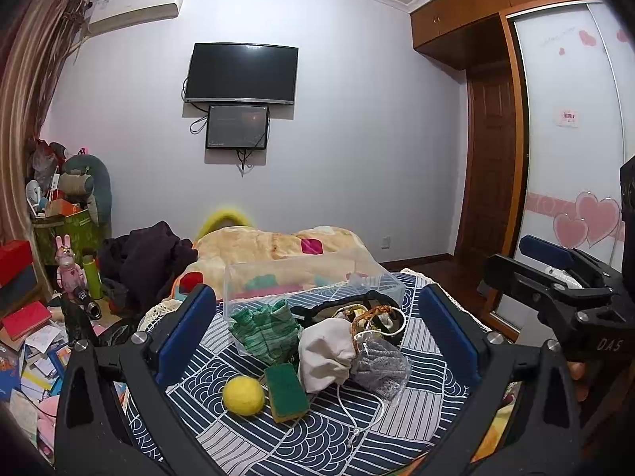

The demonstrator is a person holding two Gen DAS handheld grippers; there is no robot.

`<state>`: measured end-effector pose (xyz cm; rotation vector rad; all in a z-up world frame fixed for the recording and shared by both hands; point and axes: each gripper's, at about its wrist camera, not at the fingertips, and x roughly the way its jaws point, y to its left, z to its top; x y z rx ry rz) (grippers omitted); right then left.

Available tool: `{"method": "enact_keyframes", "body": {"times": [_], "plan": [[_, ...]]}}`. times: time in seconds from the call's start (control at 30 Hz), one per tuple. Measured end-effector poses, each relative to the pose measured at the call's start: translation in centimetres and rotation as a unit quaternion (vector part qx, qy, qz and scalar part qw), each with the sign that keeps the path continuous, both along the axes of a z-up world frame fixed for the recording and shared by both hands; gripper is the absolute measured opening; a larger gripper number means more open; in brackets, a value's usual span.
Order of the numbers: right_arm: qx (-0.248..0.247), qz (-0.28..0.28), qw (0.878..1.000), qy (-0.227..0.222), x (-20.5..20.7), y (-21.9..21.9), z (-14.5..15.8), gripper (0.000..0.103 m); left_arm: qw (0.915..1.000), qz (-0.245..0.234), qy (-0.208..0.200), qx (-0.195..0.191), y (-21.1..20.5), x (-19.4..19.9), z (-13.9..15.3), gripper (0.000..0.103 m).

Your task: Organize soft objects

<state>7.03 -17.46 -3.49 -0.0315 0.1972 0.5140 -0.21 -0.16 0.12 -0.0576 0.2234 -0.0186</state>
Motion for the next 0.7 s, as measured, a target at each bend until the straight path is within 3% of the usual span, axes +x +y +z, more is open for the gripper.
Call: {"method": "enact_keyframes", "body": {"times": [0.7], "plan": [[0.006,0.002,1.0,-0.003,-0.06,-0.06,0.26,0.103,1.0,-0.001,-0.005,0.004,-0.16,-0.16,0.22,0.103]]}}
